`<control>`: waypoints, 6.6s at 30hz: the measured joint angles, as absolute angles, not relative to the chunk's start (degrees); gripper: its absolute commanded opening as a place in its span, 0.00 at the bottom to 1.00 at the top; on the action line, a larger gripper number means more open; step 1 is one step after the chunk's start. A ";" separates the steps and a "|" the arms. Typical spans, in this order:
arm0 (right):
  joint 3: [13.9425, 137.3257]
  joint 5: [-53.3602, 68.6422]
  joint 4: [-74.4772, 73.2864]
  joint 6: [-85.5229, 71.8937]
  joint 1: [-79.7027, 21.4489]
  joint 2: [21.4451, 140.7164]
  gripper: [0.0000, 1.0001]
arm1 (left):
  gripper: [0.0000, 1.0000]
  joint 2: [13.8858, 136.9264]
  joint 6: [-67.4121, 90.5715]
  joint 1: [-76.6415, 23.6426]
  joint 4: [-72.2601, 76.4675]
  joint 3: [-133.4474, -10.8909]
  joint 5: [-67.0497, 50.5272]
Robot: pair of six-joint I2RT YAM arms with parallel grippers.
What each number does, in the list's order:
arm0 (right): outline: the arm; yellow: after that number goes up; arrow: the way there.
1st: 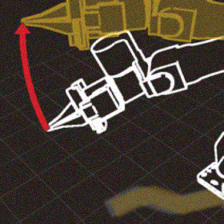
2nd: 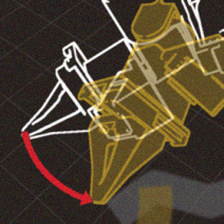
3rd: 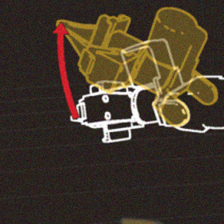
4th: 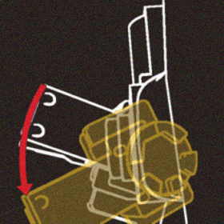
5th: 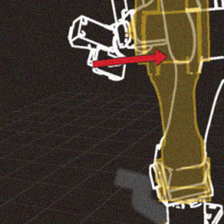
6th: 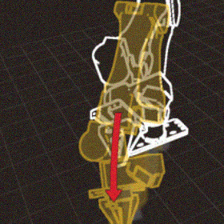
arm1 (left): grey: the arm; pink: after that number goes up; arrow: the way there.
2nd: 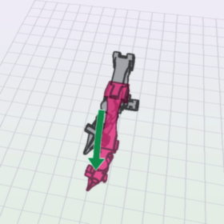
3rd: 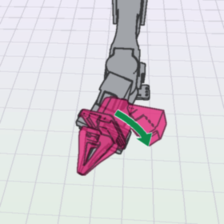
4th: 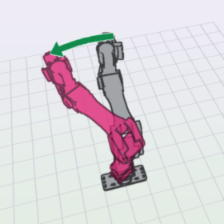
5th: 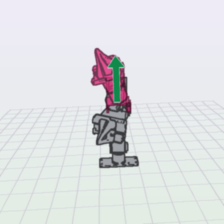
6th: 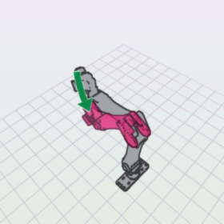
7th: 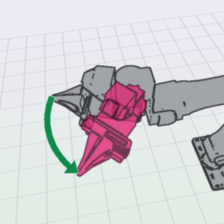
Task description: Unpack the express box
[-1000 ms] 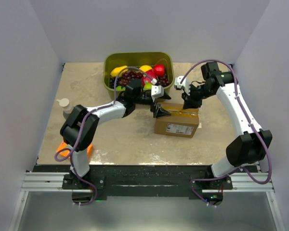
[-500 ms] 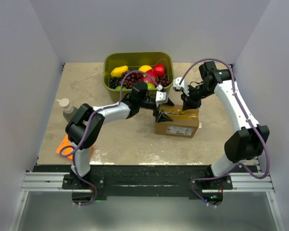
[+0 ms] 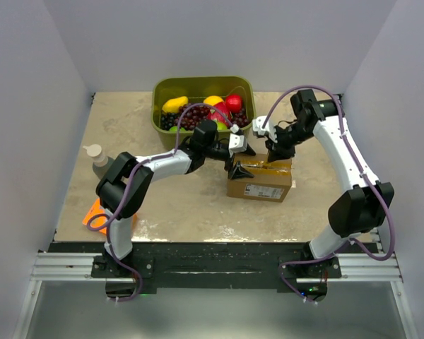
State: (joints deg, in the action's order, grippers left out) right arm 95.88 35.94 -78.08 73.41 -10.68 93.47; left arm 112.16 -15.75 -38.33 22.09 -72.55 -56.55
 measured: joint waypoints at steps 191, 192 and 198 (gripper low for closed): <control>81.73 32.95 -71.99 59.94 12.43 77.67 0.00 | 0.69 122.37 -17.52 -40.16 12.93 -89.21 -52.25; 81.73 32.95 -72.01 59.72 12.49 77.62 0.00 | 0.70 122.37 -17.54 -40.18 12.91 -89.25 -52.25; 75.48 33.61 -68.66 58.02 13.23 73.91 0.00 | 0.69 122.39 -17.50 -40.21 12.60 -89.25 -52.21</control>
